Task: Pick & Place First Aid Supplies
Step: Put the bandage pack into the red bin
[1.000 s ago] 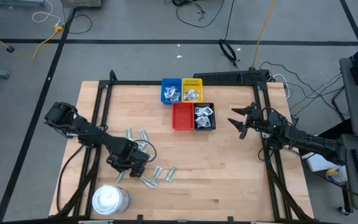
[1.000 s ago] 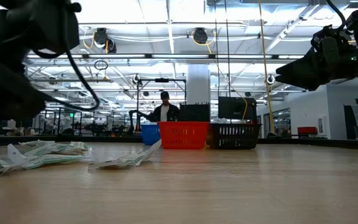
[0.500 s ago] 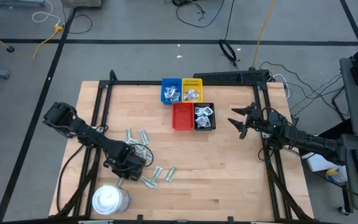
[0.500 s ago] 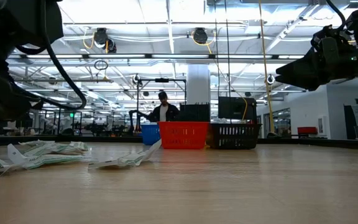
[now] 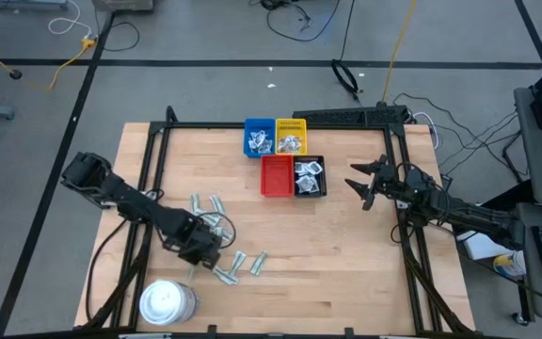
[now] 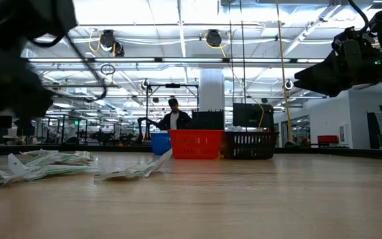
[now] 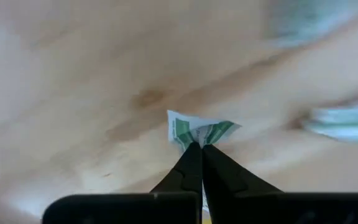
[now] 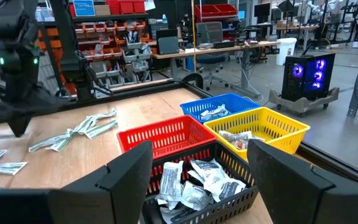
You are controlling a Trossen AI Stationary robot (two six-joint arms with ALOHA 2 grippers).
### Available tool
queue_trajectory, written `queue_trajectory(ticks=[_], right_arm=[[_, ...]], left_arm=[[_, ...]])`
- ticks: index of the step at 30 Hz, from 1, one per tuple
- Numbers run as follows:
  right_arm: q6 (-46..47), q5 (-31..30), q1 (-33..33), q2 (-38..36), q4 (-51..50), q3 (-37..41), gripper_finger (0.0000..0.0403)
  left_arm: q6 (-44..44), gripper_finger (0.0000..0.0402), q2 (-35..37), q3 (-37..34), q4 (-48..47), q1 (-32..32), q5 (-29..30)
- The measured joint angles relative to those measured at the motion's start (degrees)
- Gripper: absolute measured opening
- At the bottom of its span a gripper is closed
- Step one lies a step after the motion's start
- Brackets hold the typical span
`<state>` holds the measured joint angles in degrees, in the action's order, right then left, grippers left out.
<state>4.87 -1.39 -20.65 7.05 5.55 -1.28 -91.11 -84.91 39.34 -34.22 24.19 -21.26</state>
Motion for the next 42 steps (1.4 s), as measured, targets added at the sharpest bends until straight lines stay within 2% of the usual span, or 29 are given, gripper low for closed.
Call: queue_trajectory(ticks=[6,17,26,29,33,42], right_arm=[[0.0,0.01,-0.01,0.0,-0.01,0.0,0.026],[0.0,0.0,0.01,0.0,-0.01,0.0,0.0261],[0.0,0.0,0.0,0.0,-0.01,0.0,0.0263],[0.01,0.0,0.01,0.0,-0.01,-0.02,0.0263],[0.0,0.0,0.0,-0.02,-0.01,-0.01,0.0263],[0.0,0.0,-0.01,-0.01,-0.01,-0.02,0.0263]], left_arm=[[14.75,0.0001,5.79,1.87,-2.76,-2.3,-0.06],[50.26,0.0,10.65,6.35,-19.18,-6.7,-0.13],[75.08,0.0,10.72,12.33,-28.53,-8.16,5.53],[78.96,0.0,10.58,14.37,-29.81,-8.86,7.68],[79.84,0.0,8.24,17.21,-30.22,-12.86,8.24],[84.18,0.0,-3.67,28.68,-37.6,-23.75,11.64]])
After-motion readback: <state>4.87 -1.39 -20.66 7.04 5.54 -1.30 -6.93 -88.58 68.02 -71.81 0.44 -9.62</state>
